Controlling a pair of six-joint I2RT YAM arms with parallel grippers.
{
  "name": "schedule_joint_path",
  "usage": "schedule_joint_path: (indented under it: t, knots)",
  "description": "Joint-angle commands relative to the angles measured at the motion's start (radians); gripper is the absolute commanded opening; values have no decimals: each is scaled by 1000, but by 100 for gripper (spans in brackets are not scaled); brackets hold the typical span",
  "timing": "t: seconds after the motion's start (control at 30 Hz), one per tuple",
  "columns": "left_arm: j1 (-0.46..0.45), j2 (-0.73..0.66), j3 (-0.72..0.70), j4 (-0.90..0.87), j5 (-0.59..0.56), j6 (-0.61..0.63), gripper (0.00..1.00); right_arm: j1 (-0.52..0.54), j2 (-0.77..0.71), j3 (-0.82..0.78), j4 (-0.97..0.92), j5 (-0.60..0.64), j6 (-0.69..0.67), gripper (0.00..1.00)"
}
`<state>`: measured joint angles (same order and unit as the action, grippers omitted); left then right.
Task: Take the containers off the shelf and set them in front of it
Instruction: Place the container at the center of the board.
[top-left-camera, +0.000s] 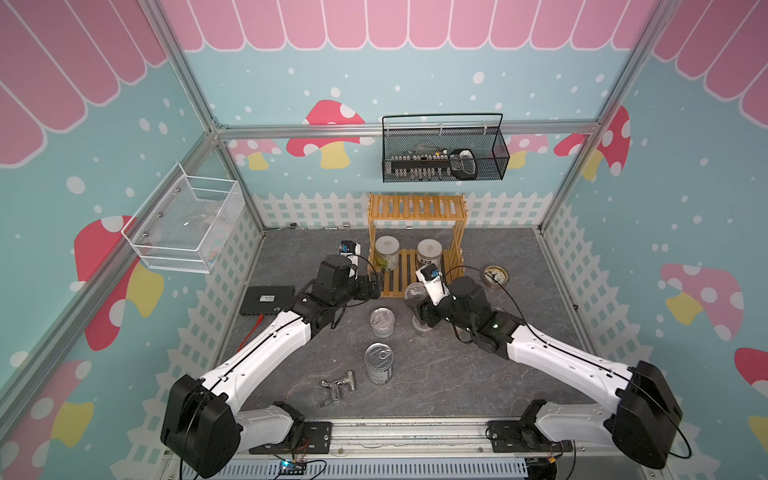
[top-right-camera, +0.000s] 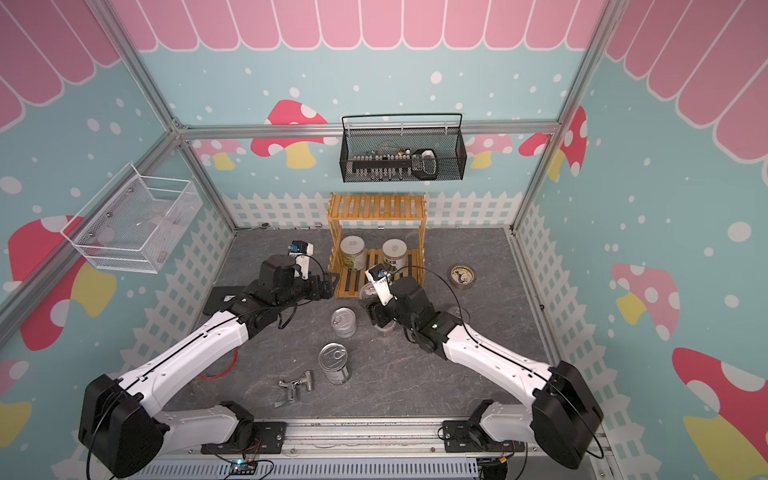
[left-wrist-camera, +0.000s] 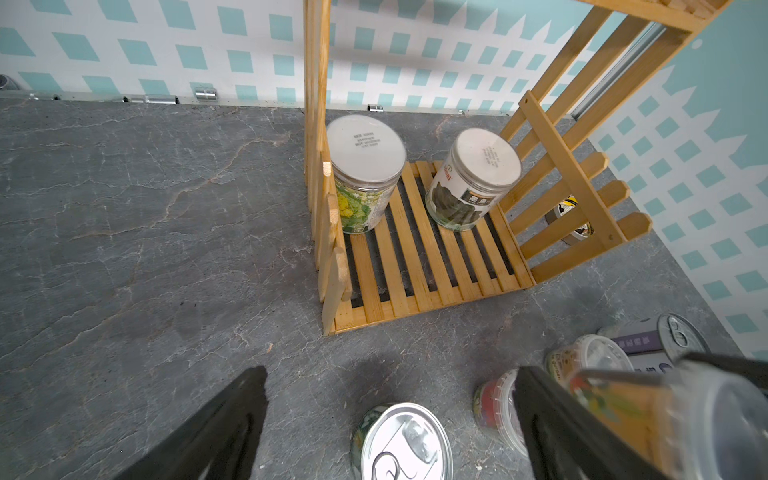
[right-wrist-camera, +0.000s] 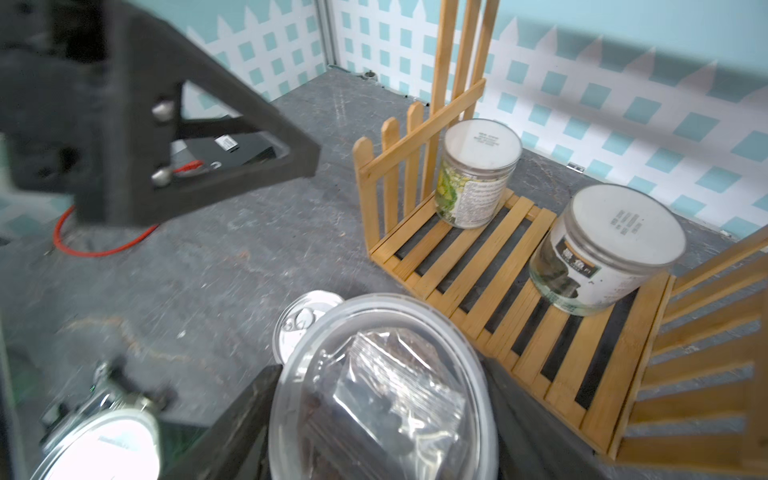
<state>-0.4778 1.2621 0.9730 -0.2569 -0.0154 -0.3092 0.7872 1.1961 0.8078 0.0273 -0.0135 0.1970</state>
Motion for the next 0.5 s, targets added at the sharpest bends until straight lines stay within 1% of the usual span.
schedule_joint_path:
  t: [0.0,0.1,0.2,0.33,0.47]
  knots:
    - [10,-15,-6,8,23,15,96,35,-93,-85,-89,-33,-14,67]
    - [11,-12,-8,8,23,15,96,54,-174,-174,-92,-60,32,67]
    - [11,-9,-6,9,27,15,96,83,-210,-257,-69,-84,70,66]
    - [13,-7,-4,10,29,12,96,96,-202,-322,-46,-70,99,67]
    - [13,-6,-3,10,36,7,96,98,-168,-381,45,-73,112,67]
